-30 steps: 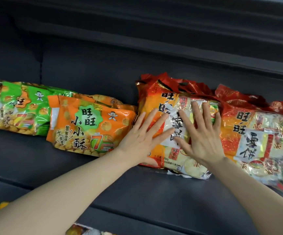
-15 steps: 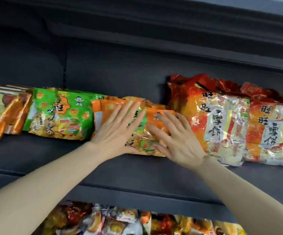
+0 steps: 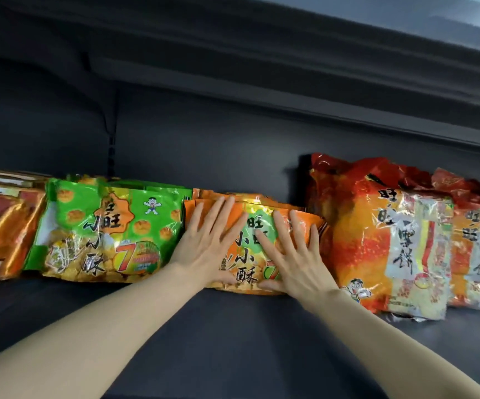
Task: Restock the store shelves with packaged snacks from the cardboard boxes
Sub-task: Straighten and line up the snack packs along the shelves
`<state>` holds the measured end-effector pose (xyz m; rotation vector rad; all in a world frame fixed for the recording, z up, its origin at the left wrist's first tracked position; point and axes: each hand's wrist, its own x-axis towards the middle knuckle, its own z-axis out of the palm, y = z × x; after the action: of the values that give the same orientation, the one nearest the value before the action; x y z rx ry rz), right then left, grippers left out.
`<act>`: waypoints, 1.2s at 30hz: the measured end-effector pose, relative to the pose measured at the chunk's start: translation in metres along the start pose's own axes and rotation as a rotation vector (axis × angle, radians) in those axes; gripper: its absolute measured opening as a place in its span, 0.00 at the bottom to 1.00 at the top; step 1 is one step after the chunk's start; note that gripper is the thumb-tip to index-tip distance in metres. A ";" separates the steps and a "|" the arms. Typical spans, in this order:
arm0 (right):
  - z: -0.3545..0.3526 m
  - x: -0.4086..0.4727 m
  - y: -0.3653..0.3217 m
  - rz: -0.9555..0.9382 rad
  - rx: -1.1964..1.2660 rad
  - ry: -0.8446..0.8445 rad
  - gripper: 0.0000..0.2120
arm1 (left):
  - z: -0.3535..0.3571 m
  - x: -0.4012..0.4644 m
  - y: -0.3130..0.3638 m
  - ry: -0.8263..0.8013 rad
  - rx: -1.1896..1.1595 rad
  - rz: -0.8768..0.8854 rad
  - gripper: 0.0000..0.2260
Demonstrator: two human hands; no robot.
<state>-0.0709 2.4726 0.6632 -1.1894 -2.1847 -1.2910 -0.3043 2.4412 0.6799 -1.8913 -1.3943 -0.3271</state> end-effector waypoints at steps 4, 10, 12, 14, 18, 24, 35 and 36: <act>0.014 0.005 0.003 -0.017 0.003 0.024 0.55 | 0.012 0.010 0.001 -0.009 0.046 -0.002 0.58; 0.007 0.005 0.006 -0.041 0.009 -0.004 0.52 | 0.009 0.009 0.001 -0.009 0.035 0.002 0.60; -0.005 0.007 0.008 -0.069 0.060 0.127 0.45 | 0.003 0.005 -0.005 0.003 -0.004 0.034 0.59; -0.020 0.019 0.014 -0.035 0.165 0.245 0.39 | -0.006 0.005 -0.012 0.054 -0.065 0.066 0.57; -0.047 0.069 0.034 0.159 0.441 -0.057 0.47 | -0.036 0.036 -0.029 -0.005 -0.229 -0.034 0.56; -0.034 0.103 0.063 0.103 0.606 -0.503 0.58 | -0.046 0.090 -0.045 -0.395 -0.353 0.071 0.56; -0.029 0.072 0.054 0.093 0.320 0.037 0.48 | -0.043 0.060 -0.048 -0.209 -0.509 -0.033 0.51; -0.027 0.064 0.052 0.059 0.296 0.177 0.44 | -0.045 0.051 -0.042 -0.128 -0.493 -0.021 0.52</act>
<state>-0.0709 2.4940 0.7476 -0.9773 -2.1051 -0.9666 -0.3135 2.4511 0.7592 -2.3279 -1.5177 -0.6148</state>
